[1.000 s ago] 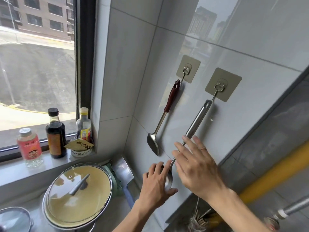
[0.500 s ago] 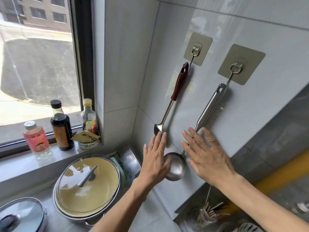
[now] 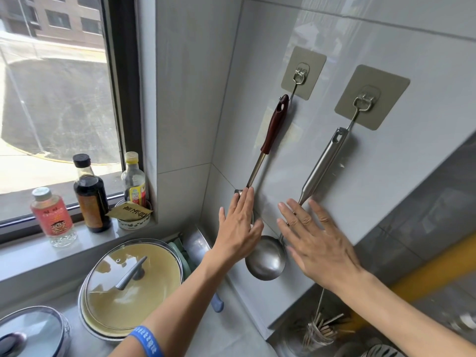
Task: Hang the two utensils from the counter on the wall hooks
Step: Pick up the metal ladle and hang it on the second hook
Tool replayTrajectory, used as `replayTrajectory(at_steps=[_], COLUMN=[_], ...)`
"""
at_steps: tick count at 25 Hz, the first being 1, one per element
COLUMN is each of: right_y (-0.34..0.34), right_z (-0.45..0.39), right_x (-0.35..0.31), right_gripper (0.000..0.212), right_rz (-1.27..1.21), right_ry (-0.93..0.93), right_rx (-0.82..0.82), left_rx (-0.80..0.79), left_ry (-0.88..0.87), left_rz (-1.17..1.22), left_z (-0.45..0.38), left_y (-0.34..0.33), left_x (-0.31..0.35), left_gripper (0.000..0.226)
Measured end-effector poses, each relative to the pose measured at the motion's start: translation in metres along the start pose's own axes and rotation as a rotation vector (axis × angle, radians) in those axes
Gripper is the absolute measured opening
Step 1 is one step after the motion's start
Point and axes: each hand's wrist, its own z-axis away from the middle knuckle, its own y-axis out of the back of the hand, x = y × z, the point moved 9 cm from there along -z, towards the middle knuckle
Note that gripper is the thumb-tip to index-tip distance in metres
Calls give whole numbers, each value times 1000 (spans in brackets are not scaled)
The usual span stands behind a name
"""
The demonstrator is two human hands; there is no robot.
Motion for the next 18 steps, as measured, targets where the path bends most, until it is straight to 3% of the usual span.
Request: replayTrajectory(at_steps=[18], right_y=[6], right_z=[2], right_x=[-2], right_gripper=[65], right_rz=[43], right_ry=[48], right_rx=[22], left_rx=[25], left_ry=[-21], left_rz=[-16], left_z=[0], left_y=[1], left_x=[1], left_gripper=[72])
